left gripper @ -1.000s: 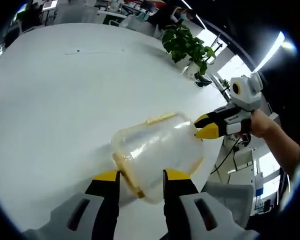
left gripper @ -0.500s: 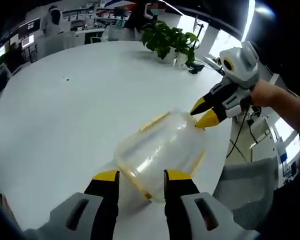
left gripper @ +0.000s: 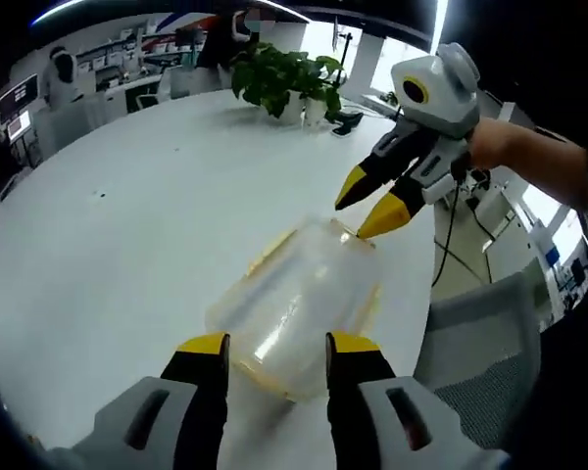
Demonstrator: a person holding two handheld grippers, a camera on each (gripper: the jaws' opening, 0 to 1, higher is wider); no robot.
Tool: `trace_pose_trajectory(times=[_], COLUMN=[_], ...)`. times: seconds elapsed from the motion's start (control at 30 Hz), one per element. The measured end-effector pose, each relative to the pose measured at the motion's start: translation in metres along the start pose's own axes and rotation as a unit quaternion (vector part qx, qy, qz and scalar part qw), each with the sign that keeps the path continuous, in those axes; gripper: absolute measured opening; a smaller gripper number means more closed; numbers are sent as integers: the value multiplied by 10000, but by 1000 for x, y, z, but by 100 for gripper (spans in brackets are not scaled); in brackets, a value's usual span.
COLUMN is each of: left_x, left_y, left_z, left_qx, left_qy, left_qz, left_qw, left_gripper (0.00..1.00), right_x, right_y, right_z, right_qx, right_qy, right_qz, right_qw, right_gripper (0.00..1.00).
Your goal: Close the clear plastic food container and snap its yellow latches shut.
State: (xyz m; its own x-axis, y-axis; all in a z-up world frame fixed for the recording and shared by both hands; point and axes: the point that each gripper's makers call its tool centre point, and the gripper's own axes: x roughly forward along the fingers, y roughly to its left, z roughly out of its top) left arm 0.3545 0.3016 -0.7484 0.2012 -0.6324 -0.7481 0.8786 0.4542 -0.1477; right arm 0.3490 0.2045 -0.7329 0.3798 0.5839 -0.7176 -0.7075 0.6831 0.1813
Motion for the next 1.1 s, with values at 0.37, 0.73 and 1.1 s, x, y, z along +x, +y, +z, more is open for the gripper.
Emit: trace_pose_trajectory(times=[0.37,0.73,1.1], left_x=[3,12,24], left_y=[-9,-20,-31], left_z=[11,28,27], left_qx=[456,887,1090], left_qy=[-111,-209,-113], left_qz=[-293,-510,-749], left_qw=[9985,9945,9912], left_gripper=[38,35,30], right_x=[8,26,36], right_y=[7,17,15], right_z=[0,6,11], right_qx=[-696,-965,-1046], right_qy=[94,142,165], right_qz=[283,417,452], right_qw=[9971,9944,9933], right_gripper=[25,25,25])
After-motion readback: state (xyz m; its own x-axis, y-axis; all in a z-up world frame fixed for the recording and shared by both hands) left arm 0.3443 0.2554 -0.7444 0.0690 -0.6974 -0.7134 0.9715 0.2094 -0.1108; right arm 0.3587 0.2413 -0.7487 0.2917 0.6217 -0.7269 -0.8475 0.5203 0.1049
